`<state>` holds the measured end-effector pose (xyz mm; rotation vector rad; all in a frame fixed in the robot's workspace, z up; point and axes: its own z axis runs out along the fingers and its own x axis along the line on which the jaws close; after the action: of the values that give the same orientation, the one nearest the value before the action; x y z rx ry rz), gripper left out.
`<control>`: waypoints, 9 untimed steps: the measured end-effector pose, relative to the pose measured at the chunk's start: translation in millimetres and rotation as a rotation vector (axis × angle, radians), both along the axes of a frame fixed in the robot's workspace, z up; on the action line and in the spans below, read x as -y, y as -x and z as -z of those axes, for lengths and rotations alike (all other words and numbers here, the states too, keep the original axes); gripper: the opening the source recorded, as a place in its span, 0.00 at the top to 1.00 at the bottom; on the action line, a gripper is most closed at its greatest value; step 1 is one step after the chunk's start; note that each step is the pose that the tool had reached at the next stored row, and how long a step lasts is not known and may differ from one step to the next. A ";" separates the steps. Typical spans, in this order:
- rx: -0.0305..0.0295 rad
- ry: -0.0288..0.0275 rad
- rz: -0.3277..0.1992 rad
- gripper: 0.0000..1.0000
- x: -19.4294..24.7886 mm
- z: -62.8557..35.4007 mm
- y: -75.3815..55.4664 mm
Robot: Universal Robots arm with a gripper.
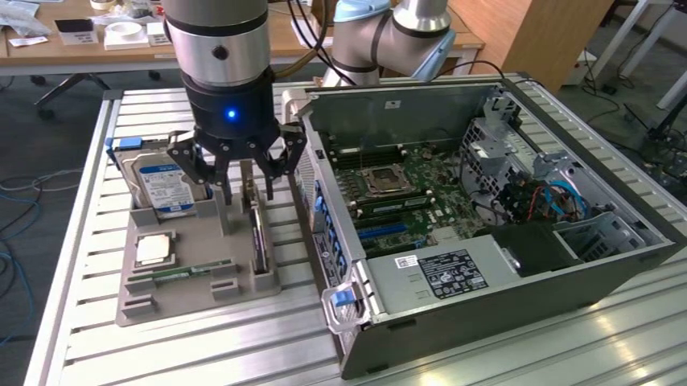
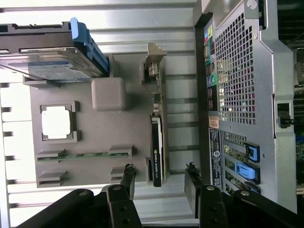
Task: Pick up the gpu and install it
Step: 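Pick up the gpu and move the gpu toward the slot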
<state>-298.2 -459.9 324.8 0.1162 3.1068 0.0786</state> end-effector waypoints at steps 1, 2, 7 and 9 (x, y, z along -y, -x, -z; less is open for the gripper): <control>0.0000 0.0000 0.000 0.45 0.0 0.2 0.0; 0.0000 0.0000 0.000 0.45 0.0 0.4 0.0; 0.0001 -0.0001 0.000 0.45 0.0 1.4 0.0; 0.0000 0.0000 0.000 0.45 0.0 1.7 0.0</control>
<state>-298.2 -459.9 323.1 0.1162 3.1067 0.0786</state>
